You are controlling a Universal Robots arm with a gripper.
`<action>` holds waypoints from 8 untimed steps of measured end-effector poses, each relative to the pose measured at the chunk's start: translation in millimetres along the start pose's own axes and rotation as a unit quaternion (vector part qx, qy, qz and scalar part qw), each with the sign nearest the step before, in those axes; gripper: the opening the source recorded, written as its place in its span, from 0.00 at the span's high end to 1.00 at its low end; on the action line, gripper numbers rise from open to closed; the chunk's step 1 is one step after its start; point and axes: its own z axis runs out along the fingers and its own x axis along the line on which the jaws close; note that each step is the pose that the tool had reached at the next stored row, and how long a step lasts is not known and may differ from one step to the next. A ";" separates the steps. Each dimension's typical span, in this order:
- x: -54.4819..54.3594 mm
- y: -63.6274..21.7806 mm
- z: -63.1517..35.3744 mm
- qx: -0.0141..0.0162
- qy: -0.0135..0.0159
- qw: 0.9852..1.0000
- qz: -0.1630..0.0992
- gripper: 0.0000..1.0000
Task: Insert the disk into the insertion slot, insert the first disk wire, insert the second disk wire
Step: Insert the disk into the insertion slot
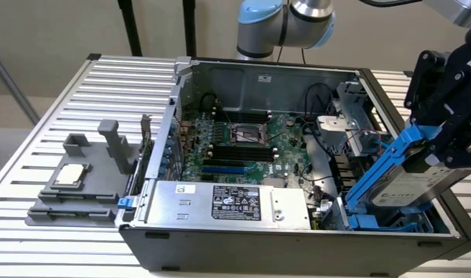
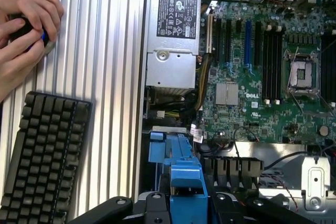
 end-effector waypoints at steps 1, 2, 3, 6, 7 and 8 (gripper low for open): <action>0.0 0.1 0.4 0.000 0.000 1.000 -0.001 0.68; 0.1 0.2 0.8 0.000 -0.001 1.000 -0.002 0.68; 0.1 0.3 1.1 0.001 -0.001 1.000 -0.002 0.68; 0.2 0.6 2.6 0.002 -0.003 1.000 -0.003 0.68; 0.2 0.7 3.3 0.002 -0.003 1.000 -0.003 0.68; 0.2 0.7 3.8 0.003 -0.004 1.000 -0.004 0.68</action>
